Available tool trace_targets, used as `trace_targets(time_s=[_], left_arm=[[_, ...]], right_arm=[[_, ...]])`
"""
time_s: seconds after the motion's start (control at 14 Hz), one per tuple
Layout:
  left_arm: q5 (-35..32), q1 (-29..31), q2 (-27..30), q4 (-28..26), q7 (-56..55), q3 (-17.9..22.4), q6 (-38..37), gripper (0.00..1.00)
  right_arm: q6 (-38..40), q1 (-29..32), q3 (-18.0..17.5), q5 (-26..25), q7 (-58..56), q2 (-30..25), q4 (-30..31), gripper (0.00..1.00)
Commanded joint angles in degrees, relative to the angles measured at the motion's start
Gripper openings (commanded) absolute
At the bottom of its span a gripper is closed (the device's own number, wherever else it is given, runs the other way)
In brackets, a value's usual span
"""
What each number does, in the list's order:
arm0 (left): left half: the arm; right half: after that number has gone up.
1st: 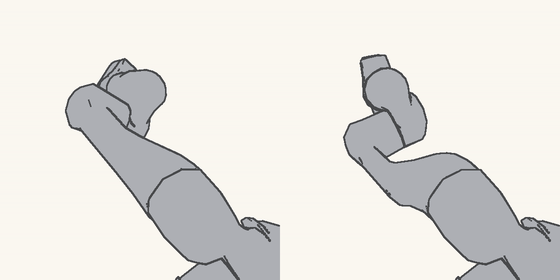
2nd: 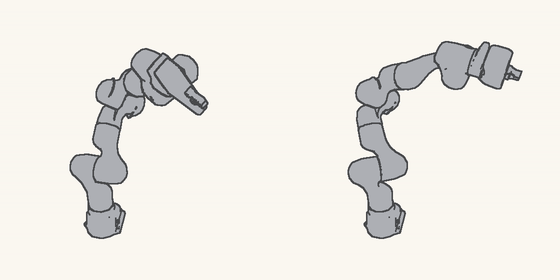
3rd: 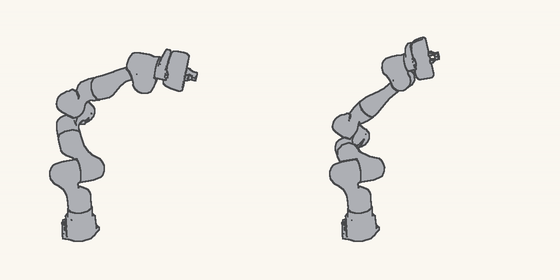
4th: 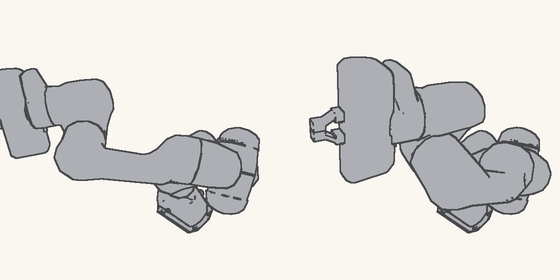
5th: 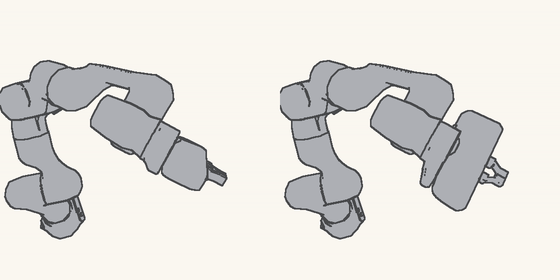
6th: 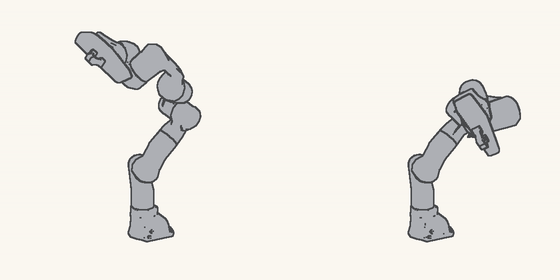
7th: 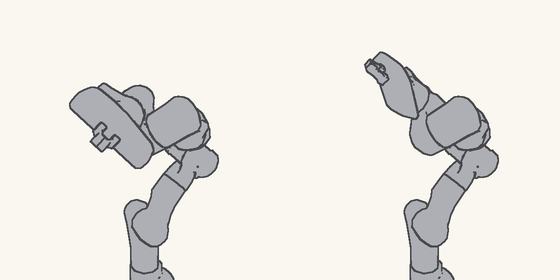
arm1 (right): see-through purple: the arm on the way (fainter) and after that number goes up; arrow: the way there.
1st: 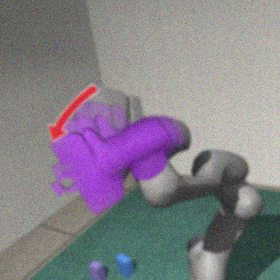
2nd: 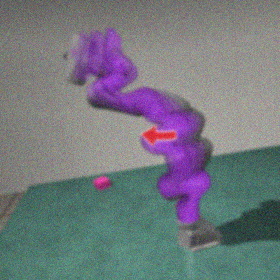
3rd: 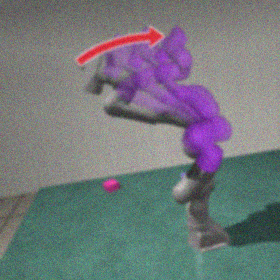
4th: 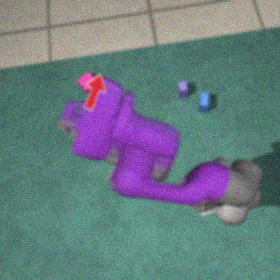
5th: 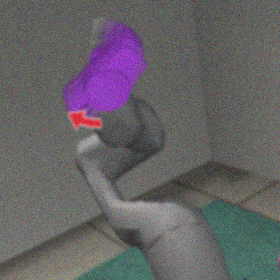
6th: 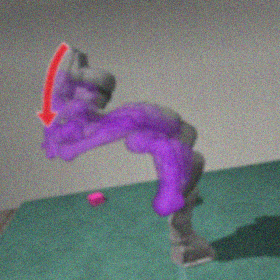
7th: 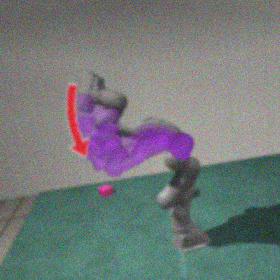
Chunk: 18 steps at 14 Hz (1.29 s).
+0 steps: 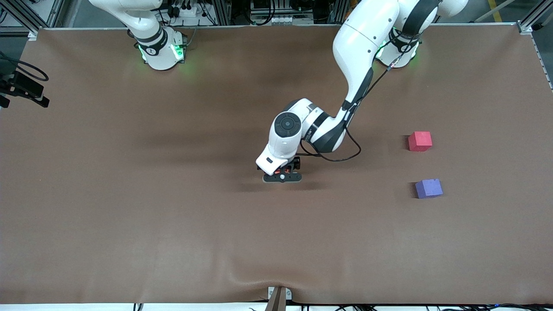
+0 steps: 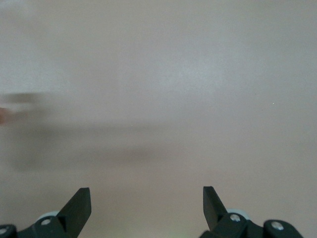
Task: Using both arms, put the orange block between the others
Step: 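Grasp the orange cube with the left gripper and lift it, then carry the orange cube with the left gripper between the pink and purple cubes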
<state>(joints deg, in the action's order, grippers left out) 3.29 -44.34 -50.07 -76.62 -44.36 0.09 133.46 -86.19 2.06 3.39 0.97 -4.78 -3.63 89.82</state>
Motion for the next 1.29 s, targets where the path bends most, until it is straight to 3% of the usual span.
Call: trace_targets(time_s=[0.0,0.07,0.21,0.43,0.5,0.72,1.0,1.22], left_arm=[[0.3,-0.6,-0.8,1.1,-0.6,0.4,0.1,0.95],[-0.1,-0.5,-0.7,0.6,-0.2,0.4,-0.1,0.72],[-0.3,-0.4,-0.8,0.4,3.1,0.4,-0.1,0.54],[-0.3,-0.4,-0.9,0.2,3.9,0.6,-0.8,0.06],[-0.3,-0.3,-0.5,0.3,4.0,0.7,-2.2,0.01],[-0.3,1.0,2.9,0.7,6.0,1.7,-8.7,0.05],[-0.2,5.6,8.0,-0.8,8.5,1.9,-11.3,0.05],[-0.3,10.1,13.7,-6.4,9.9,1.8,-12.0,0.05]], right_arm=[[1.1,1.4,-0.7,1.0,0.9,0.3,-1.1,1.00],[1.1,1.5,-0.6,1.0,0.9,0.2,-1.2,1.00],[1.8,1.9,-0.7,1.0,0.8,0.2,-1.9,1.00],[3.5,2.7,-0.7,1.0,0.9,0.2,-2.7,1.00],[3.5,2.7,-0.7,1.0,0.9,0.2,-2.7,1.00],[3.5,2.7,-0.7,1.0,1.0,0.3,-2.7,1.00],[3.5,2.7,-0.7,1.0,3.2,0.3,-2.8,1.00],[3.5,2.7,-0.7,1.0,3.2,0.3,-2.8,1.00]])
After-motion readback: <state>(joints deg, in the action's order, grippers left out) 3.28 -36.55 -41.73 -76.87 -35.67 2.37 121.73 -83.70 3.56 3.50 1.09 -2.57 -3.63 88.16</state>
